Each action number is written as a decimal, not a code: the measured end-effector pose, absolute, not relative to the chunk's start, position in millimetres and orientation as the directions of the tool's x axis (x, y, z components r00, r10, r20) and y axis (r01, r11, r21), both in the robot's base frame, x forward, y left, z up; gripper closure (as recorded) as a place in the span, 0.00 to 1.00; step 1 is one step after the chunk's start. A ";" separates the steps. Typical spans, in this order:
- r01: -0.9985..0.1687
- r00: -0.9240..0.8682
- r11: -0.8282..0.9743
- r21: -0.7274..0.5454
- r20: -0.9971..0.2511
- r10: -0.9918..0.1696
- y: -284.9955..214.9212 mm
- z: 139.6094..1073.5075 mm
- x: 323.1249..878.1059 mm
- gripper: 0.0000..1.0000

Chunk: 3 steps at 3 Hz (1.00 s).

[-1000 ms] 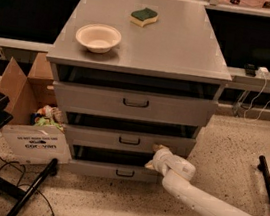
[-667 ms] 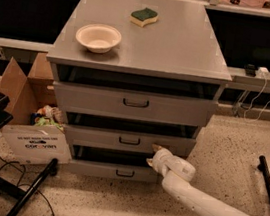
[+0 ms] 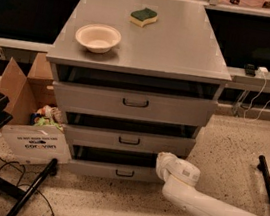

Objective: Close middle drawer

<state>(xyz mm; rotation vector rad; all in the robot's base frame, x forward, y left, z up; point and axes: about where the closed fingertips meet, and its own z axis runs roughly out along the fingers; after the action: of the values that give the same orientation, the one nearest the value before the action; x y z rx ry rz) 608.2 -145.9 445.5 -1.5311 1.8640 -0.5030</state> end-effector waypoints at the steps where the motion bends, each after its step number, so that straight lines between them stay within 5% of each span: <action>1: -0.784 -0.060 0.083 -0.615 -0.057 -0.997 -135.4 483.6 545.1 1.00; 2: -0.812 -0.023 -0.071 -0.579 0.154 -0.988 -135.2 548.4 520.2 1.00; 3: -0.842 -0.134 -0.033 -0.538 0.268 -0.954 -150.5 613.8 518.0 1.00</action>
Offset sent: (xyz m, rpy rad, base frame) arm -0.2043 -0.0459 0.2436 -0.6420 0.5976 -0.2199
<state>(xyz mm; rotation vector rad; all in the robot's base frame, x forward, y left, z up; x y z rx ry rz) 518.0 -150.5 613.8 -1.9346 2.0475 -0.9008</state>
